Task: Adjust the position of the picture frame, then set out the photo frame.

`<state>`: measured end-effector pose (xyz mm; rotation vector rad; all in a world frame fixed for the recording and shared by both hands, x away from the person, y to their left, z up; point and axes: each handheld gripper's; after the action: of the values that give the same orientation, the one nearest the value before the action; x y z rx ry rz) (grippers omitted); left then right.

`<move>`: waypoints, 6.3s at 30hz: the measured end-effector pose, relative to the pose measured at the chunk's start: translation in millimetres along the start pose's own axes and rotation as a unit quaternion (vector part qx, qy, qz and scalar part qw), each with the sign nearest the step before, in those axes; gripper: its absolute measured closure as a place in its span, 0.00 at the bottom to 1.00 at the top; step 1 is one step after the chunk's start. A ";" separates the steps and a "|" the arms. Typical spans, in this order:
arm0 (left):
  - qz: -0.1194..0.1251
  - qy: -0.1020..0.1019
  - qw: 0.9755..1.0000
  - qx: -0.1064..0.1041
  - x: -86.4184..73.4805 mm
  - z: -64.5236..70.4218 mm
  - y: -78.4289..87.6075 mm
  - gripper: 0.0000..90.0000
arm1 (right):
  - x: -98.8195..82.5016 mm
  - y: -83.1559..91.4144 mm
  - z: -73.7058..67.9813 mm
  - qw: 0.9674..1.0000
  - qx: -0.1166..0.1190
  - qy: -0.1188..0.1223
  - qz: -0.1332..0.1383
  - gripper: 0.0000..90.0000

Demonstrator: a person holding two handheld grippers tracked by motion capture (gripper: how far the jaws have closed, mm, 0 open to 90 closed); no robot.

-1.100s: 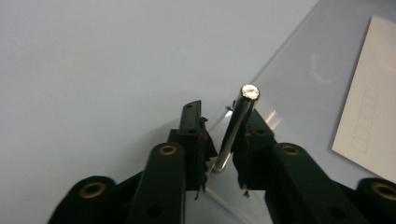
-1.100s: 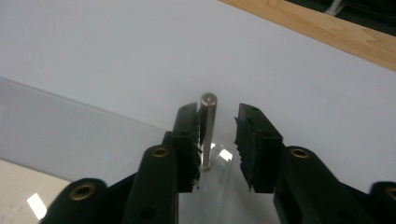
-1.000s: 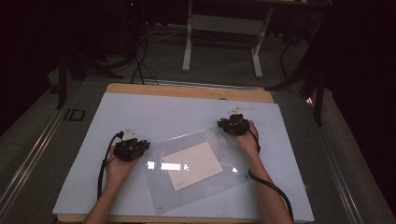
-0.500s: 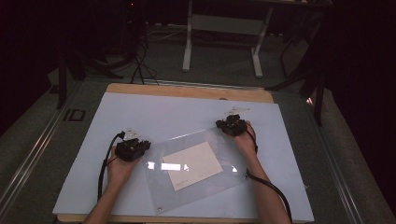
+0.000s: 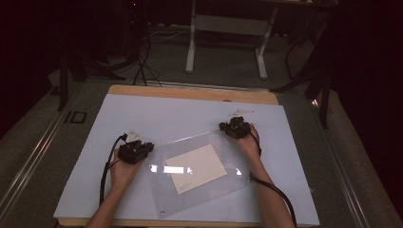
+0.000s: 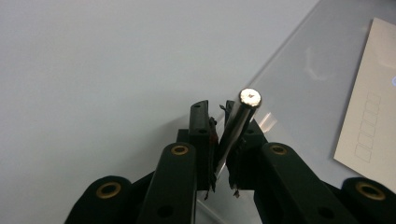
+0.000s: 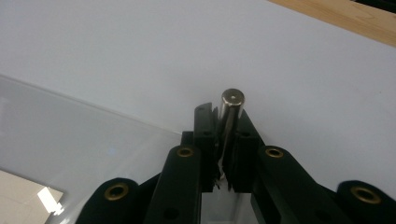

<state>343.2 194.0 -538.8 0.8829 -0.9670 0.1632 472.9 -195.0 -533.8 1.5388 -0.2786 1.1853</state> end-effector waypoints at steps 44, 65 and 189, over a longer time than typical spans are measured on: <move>0.008 0.071 0.996 -0.059 13.7 -19.1 1.5 0.89 | -4.6 15.2 7.8 0.994 0.039 -0.096 -0.031 0.90; -0.005 0.078 0.995 -0.068 46.8 -40.9 -25.6 0.89 | -19.4 36.7 17.0 0.991 0.024 -0.125 -0.033 0.89; 0.082 0.009 0.996 -0.033 56.9 -46.6 -33.5 0.92 | -22.8 51.5 24.1 0.995 -0.053 -0.083 0.033 0.94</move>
<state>423.1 191.4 -526.4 0.7398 -1.0216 0.2769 438.2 -242.7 -517.5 1.5458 -0.4986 1.0767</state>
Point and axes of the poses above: each handheld gripper's, and its own axes: y roughly backward along the jaws, x roughly out of its top, z roughly to its right, and after that the axes turned 15 degrees about -x, right-handed
